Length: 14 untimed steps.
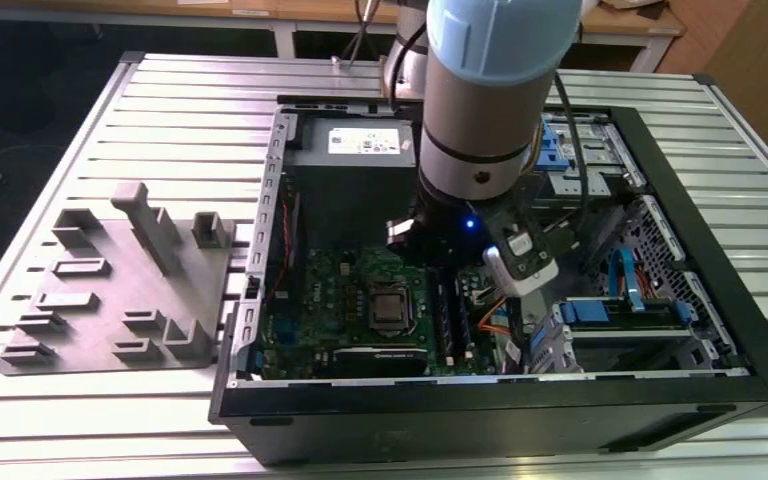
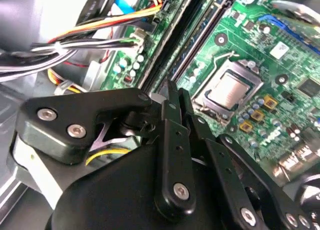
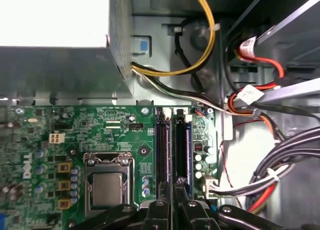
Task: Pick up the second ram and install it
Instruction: 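Insert the second ram into the second slot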
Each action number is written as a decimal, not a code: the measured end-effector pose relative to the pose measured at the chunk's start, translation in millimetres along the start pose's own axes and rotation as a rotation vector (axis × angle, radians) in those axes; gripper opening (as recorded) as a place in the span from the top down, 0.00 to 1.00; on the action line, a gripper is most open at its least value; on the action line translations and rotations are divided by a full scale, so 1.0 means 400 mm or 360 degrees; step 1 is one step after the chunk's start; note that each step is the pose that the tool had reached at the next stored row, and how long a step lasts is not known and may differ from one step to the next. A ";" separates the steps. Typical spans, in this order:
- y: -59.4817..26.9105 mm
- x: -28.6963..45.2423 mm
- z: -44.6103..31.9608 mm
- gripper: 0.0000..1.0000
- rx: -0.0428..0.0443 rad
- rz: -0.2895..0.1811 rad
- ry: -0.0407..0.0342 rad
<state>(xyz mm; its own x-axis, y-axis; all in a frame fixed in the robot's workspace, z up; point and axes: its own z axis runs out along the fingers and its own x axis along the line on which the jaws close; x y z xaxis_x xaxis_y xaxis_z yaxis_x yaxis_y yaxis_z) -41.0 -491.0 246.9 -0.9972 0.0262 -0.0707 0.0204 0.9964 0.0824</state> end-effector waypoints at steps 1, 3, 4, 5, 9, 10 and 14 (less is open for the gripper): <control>0.001 0.000 -0.007 0.85 0.0000 0.0000 0.0000; 0.001 -0.001 -0.014 0.85 0.0000 0.0000 0.0000; 0.001 -0.001 -0.014 0.85 0.0000 0.0000 0.0000; 0.001 -0.001 -0.014 0.85 -0.0001 0.0000 0.0000; 0.001 -0.001 -0.015 0.85 0.0000 0.0000 0.0000; 0.001 -0.001 -0.015 0.85 0.0000 0.0000 0.0000; 0.001 -0.001 -0.016 0.93 0.0000 0.0000 0.0000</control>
<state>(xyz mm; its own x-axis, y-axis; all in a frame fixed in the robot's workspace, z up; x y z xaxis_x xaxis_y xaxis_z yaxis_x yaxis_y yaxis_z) -41.0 -491.0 253.1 -0.9972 0.0262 -0.0707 0.0203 0.9964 0.0825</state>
